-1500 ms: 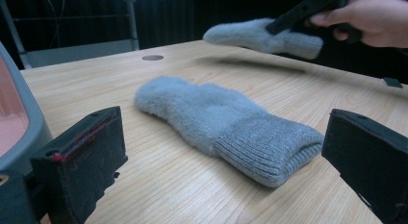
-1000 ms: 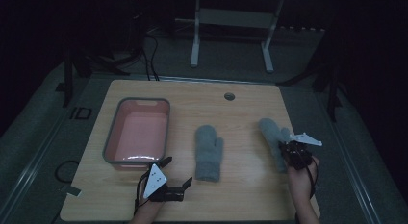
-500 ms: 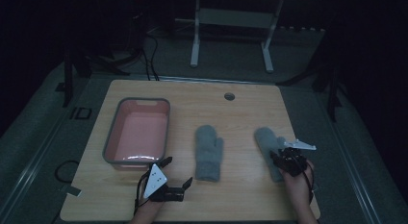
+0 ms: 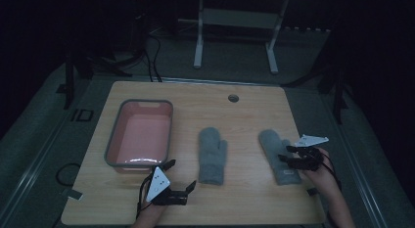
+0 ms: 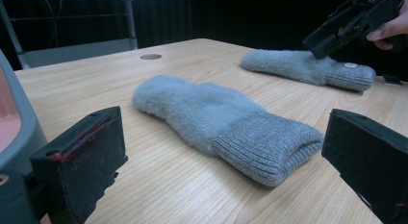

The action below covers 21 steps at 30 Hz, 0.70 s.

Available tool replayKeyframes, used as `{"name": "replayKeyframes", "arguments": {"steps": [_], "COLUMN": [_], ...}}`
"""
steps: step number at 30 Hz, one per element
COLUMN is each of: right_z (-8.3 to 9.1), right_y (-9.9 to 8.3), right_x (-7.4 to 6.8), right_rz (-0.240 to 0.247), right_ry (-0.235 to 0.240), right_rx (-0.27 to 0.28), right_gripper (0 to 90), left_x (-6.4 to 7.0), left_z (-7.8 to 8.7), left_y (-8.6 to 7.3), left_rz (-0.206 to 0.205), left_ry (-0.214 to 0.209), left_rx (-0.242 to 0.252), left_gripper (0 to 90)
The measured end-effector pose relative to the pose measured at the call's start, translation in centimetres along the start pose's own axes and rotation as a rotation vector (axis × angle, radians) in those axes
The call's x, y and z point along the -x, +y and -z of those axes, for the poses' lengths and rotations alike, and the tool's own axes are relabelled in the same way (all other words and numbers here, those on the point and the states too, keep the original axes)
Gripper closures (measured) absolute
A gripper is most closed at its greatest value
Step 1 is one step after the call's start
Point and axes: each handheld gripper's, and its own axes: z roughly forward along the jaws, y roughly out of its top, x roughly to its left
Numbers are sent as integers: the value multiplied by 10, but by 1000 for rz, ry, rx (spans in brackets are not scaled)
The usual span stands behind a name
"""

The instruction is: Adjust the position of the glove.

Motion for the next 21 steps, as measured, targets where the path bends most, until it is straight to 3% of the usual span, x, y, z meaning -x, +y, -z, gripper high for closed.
{"name": "replayKeyframes", "arguments": {"steps": [4,7,11,13,18,19,20,21], "right_z": [-7,-17,-22,-22,-22,-22,-20,-18], "right_y": [-9,-17,-19,-19,-20,-20,-20,-19], "right_x": [7,6,-1,-2,-11,-11,-14,-16], "right_rz": [-37,-38,-15,-15,-130,-130,-176,-193], "right_ry": [44,52,53,48,-10,-10,-36,-48], "right_rx": [-4,-16,-2,-1,20,20,36,40], "right_gripper": [453,466,635,660,756,756,791,797], "left_x": [0,1,0,0,0,0,0,0], "left_z": [0,0,0,0,0,0,0,0], "left_y": [0,0,0,0,0,0,0,0], "left_rz": [4,3,6,6,6,6,7,7], "left_ry": [-10,-8,-7,-8,-6,-6,-4,-3], "left_rx": [4,4,4,5,5,5,6,7], "left_gripper": [18,18,18,18,18,18,18,18]}}
